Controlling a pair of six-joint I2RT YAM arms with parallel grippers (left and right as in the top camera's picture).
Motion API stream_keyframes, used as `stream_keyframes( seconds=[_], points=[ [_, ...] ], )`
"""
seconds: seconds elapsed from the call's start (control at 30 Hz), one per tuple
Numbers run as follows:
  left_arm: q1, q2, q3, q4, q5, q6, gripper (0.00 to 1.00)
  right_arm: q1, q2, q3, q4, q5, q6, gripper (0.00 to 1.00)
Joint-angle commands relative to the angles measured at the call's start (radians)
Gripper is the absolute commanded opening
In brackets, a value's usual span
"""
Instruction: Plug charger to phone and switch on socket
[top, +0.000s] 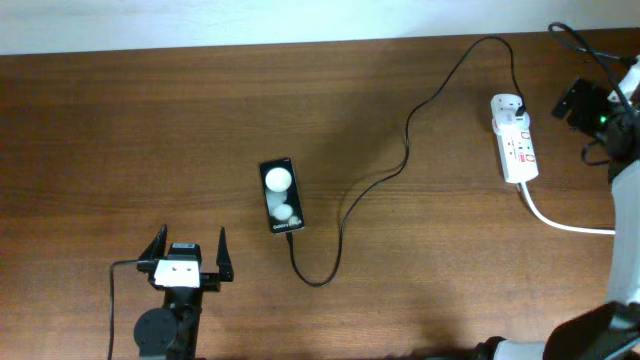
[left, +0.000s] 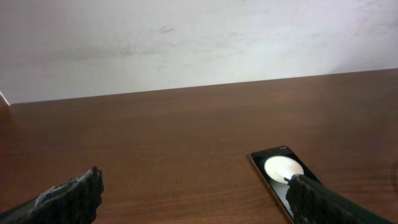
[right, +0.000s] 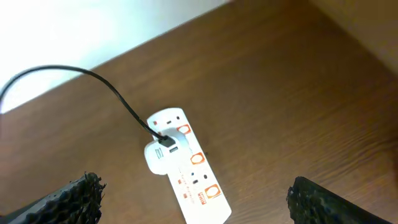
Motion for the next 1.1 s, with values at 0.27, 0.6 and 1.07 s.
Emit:
stream_keyframes(
  seconds=[0.27, 0.6, 1.07],
  points=[
    [0.005, -0.006, -0.002, -0.008, -0.011, 0.020, 0.99, 0.283, -0.059, -0.004, -0.001, 0.013, -0.011, 0.98],
    [0.005, -0.006, -0.002, -0.008, -0.011, 0.019, 0.99, 0.332, -0.059, -0.381, -0.001, 0.013, -0.010, 0.99],
    [0.005, -0.006, -0.002, -0.008, -0.011, 0.020, 0.99, 0.332, -0.241, -0.658, 0.003, 0.013, -0.011, 0.99]
  ],
)
